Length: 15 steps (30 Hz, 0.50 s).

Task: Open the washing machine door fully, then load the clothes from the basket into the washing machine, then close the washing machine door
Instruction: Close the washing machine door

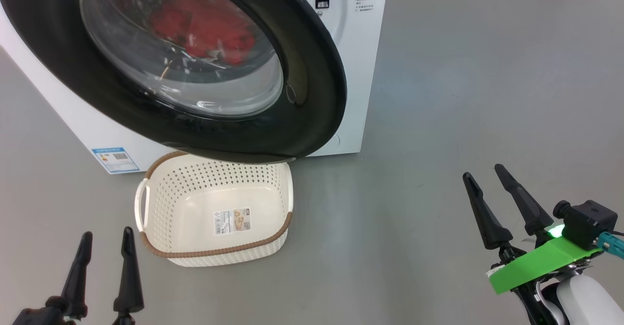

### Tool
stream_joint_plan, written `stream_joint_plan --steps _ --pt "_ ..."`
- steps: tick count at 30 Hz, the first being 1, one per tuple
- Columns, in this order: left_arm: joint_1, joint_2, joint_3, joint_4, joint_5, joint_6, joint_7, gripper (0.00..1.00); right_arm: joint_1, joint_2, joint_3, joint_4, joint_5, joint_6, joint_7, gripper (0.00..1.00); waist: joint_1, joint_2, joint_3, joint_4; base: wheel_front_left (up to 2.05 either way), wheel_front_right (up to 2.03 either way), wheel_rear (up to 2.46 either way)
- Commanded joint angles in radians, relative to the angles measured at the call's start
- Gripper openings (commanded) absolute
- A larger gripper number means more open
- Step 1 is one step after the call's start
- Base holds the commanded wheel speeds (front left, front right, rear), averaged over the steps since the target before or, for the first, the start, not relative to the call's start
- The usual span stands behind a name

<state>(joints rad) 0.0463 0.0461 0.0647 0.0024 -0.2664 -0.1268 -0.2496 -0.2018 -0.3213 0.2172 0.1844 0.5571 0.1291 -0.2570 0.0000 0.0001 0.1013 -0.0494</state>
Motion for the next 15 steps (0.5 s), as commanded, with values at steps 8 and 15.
stream_joint_plan --steps 8,15 --pt "-0.043 0.006 0.038 -0.031 0.005 -0.003 -0.012 1.0 -0.009 -0.018 0.014 -0.031 -0.006 0.002 -0.005 1.0 0.0 -0.0001 0.006 0.008 0.0 0.0 0.0" --pt "-0.049 0.005 0.04 -0.033 0.002 -0.003 -0.012 1.0 -0.036 -0.017 0.029 -0.045 -0.008 0.002 -0.005 0.24 0.0 -0.0001 0.015 0.016 0.0 0.0 0.0"
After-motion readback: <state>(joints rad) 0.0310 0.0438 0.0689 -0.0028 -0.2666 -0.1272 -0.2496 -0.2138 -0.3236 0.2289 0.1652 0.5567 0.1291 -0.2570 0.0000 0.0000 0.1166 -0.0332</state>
